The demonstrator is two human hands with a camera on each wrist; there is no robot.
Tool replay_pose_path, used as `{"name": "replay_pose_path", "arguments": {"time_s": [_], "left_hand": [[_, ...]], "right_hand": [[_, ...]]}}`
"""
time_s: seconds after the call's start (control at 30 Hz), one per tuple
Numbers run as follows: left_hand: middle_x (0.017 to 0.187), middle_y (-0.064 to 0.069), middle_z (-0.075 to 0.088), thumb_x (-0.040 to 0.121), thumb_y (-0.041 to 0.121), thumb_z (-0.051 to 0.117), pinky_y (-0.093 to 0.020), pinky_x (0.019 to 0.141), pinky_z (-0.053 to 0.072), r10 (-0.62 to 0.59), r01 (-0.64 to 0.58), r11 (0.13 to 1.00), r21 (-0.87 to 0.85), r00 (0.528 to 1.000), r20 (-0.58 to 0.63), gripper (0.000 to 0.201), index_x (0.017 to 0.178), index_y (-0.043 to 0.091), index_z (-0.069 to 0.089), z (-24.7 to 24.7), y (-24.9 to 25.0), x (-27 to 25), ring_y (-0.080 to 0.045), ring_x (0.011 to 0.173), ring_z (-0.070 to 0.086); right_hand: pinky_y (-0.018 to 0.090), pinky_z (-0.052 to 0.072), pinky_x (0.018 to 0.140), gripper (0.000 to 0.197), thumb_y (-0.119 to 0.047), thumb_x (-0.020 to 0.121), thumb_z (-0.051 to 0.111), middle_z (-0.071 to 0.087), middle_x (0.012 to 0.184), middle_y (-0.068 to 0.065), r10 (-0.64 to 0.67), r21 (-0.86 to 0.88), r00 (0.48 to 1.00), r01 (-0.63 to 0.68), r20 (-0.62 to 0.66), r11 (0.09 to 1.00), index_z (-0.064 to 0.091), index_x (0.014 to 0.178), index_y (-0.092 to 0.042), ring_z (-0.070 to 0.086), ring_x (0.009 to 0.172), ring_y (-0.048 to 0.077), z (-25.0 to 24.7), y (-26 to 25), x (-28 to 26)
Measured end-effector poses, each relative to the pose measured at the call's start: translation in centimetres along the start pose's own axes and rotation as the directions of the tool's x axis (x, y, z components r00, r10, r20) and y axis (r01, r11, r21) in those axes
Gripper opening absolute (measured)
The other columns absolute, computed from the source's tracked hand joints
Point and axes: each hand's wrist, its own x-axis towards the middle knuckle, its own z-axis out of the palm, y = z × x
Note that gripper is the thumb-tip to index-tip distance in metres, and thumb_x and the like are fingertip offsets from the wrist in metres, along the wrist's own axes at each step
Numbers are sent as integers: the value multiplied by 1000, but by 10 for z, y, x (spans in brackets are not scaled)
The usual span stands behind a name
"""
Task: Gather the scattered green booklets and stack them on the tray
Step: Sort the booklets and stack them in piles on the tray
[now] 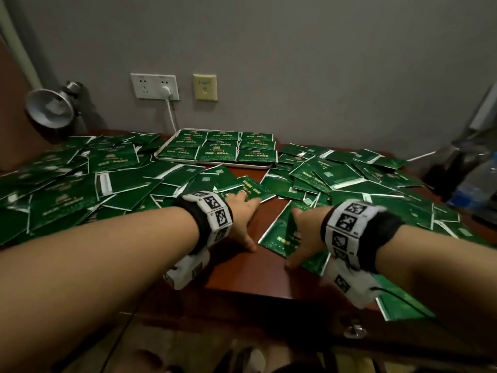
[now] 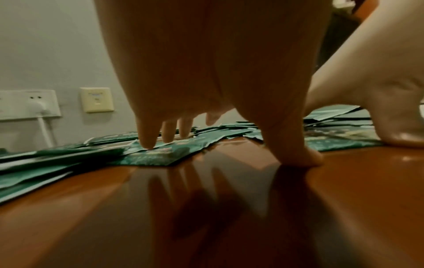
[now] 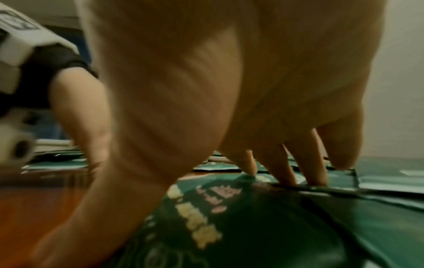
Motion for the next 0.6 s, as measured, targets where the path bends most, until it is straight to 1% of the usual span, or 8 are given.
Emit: {"name": "replay_pose_path", "arguments": {"time_s": [0.03, 0.1, 0.23, 0.27, 0.37, 0.43, 0.5, 0.6], "left_hand": [[158, -14, 15, 66, 59, 79, -46, 115, 27, -39, 39, 999, -25, 999, -6, 124, 155, 20, 3, 3, -1, -2, -35, 144, 19], [160, -13, 12, 66, 63, 77, -48, 116, 24, -116, 115, 990, -85, 993, -9, 129, 155, 18, -4, 8, -5, -5, -35, 145, 17], [162, -15, -1, 66, 72, 69, -47, 120, 15, -203, 208, 965, -157, 978, 50, 132, 154, 15, -12, 18, -16, -6, -33, 148, 7], [162, -15, -2, 66, 74, 68, -48, 120, 15, -205, 212, 966, -146, 977, 60, 132, 154, 14, -10, 19, -18, -4, -34, 148, 6], [162, -16, 1, 65, 79, 64, -50, 119, 18, -200, 207, 973, -102, 977, 73, 130, 155, 12, -4, 18, -20, 2, -34, 148, 9], [162, -16, 2, 66, 79, 63, -49, 119, 17, -196, 203, 975, -93, 978, 76, 129, 155, 12, -2, 18, -20, 3, -34, 148, 9], [162, -15, 2, 68, 77, 62, -49, 119, 17, -194, 200, 975, -93, 978, 72, 127, 155, 11, -2, 19, -20, 2, -34, 148, 9], [160, -15, 10, 69, 76, 63, -49, 117, 22, -186, 189, 978, -88, 982, 39, 124, 155, 11, 1, 20, -19, 0, -34, 146, 15]], "right_hand": [[32, 51, 89, 118, -80, 49, 72, 64, 119, 4, 22, 5, 1000, -22, -15, 1000, 39, 136, -8, 64, 104, 24, 4, -1, 1], [39, 52, 91, 119, -81, 42, 74, 63, 117, 1, 48, 41, 998, -46, -29, 998, 41, 133, -13, 63, 103, 24, 5, -1, 3], [43, 49, 95, 126, -85, 32, 71, 58, 124, -2, 34, 21, 999, -33, -40, 999, 38, 136, -20, 55, 113, 25, 1, 1, 11], [44, 47, 97, 126, -84, 34, 71, 56, 127, -2, 23, 6, 998, -23, -58, 1000, 37, 137, -20, 52, 117, 26, 1, 1, 13], [43, 41, 105, 122, -78, 49, 74, 46, 141, -1, 10, 2, 994, -10, -108, 1000, 30, 146, -19, 41, 128, 28, 1, 2, 20], [41, 37, 106, 121, -76, 54, 72, 41, 146, -2, 7, 7, 990, -6, -139, 1000, 24, 150, -20, 36, 131, 28, 0, 3, 23], [42, 37, 105, 120, -76, 55, 71, 41, 146, -3, 6, 14, 988, -4, -155, 1000, 24, 151, -21, 34, 131, 27, -1, 5, 27], [42, 42, 101, 114, -77, 54, 71, 48, 139, -2, 18, 15, 984, -15, -179, 1000, 33, 147, -22, 37, 126, 26, -1, 3, 29]]}}
